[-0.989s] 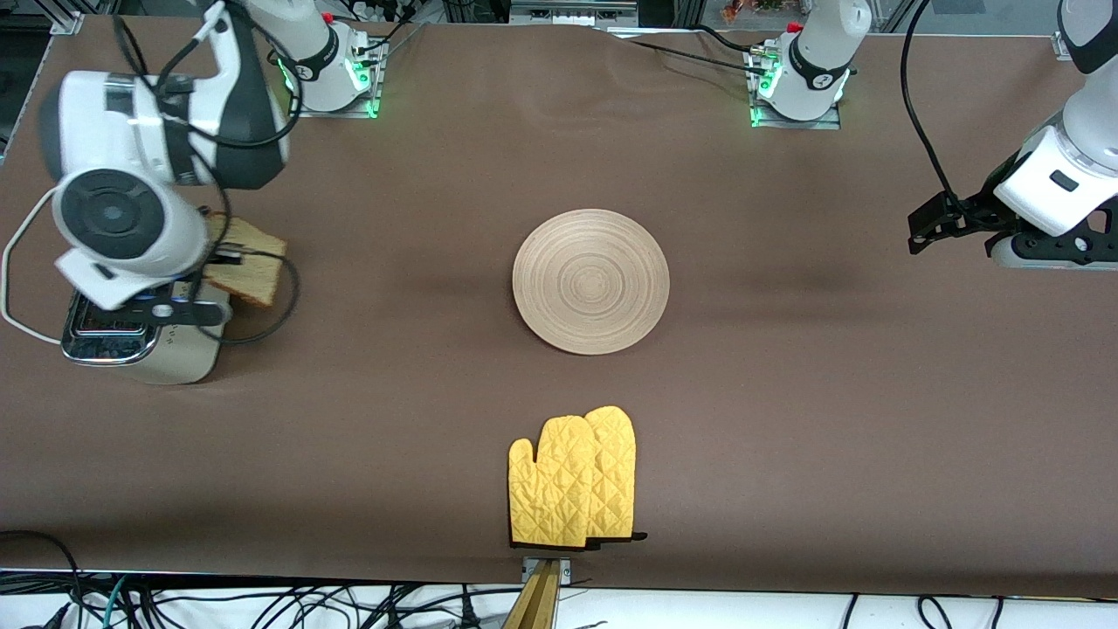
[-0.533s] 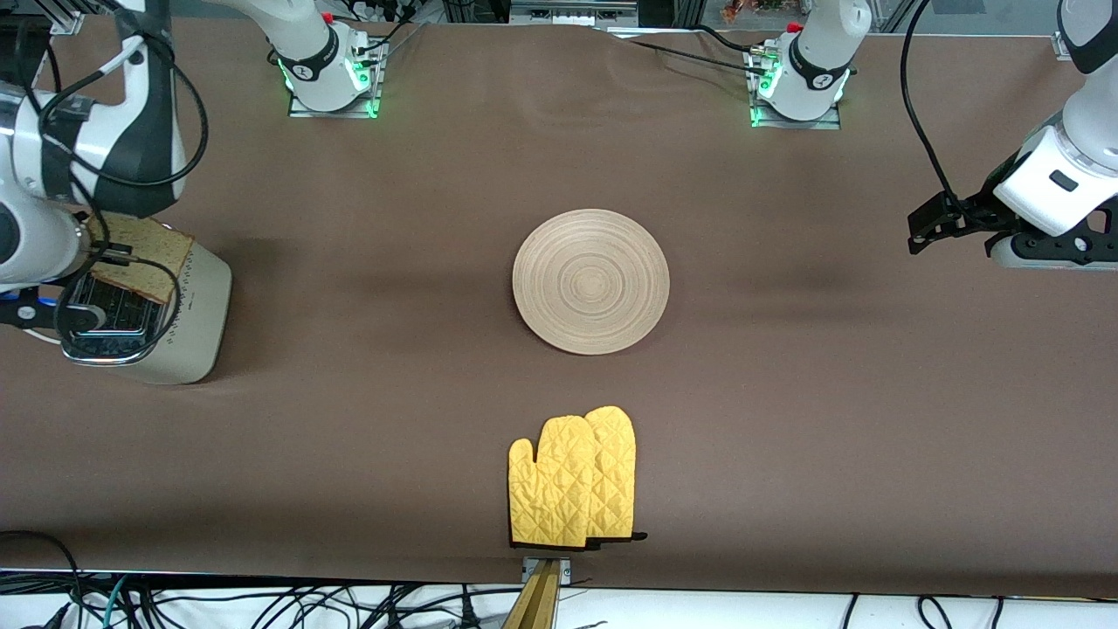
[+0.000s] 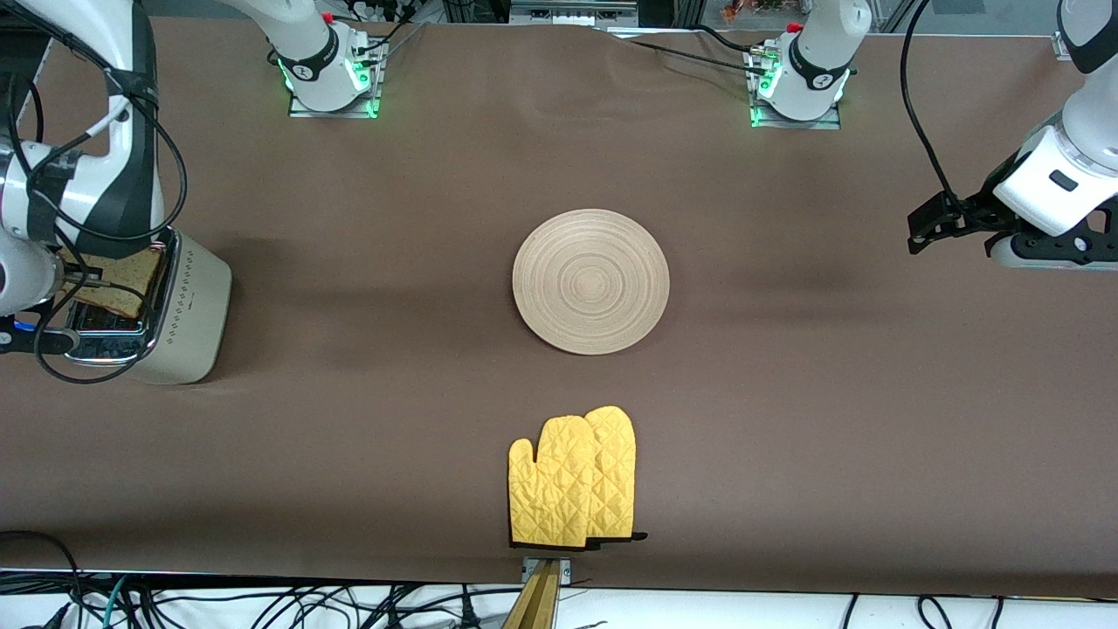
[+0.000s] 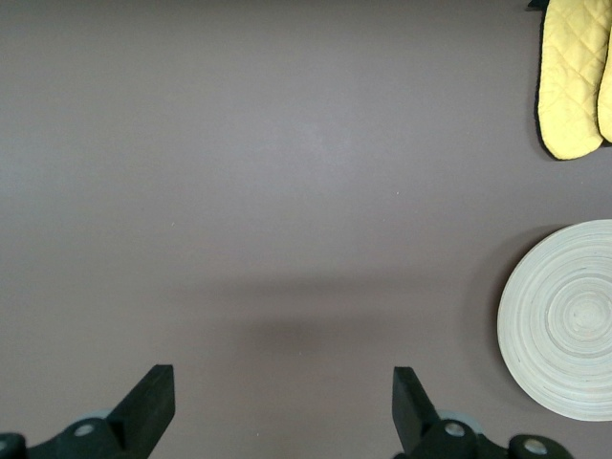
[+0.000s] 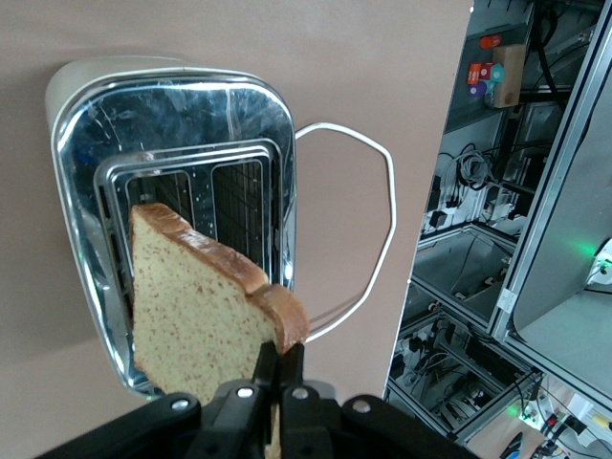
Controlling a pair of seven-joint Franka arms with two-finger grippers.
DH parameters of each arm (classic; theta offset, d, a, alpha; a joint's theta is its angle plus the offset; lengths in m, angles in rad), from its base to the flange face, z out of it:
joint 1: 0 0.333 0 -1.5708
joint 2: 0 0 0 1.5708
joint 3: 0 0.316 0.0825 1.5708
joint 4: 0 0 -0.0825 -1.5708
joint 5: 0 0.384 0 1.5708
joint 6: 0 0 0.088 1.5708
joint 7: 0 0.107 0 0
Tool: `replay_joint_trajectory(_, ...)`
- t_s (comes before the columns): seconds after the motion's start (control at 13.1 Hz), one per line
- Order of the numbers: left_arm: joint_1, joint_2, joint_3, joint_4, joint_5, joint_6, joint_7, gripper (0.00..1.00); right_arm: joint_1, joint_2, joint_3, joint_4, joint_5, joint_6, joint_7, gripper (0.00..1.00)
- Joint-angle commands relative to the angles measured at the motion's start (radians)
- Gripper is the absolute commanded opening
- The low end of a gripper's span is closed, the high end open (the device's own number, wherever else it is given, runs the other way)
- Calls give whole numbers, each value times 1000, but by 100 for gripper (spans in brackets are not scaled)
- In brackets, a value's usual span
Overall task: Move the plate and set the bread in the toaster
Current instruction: 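Lower the bread slice into the toaster slot with the right gripper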
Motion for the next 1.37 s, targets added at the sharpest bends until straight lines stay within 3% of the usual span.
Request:
replay_joint_trajectory(0.0, 0, 11, -2, 31, -4, -22, 5, 100, -14, -5, 2, -4, -20, 26, -47, 0)
replay_joint_trajectory(1.07, 0, 11, -2, 29, -4, -24, 5, 100, -38, 72, 10, -1, -3, 132, -80, 0)
replay_joint_trajectory(1.29, -1, 11, -2, 29, -2, -24, 5, 100, -33, 83, 18, 1, 45, 129, -61, 0)
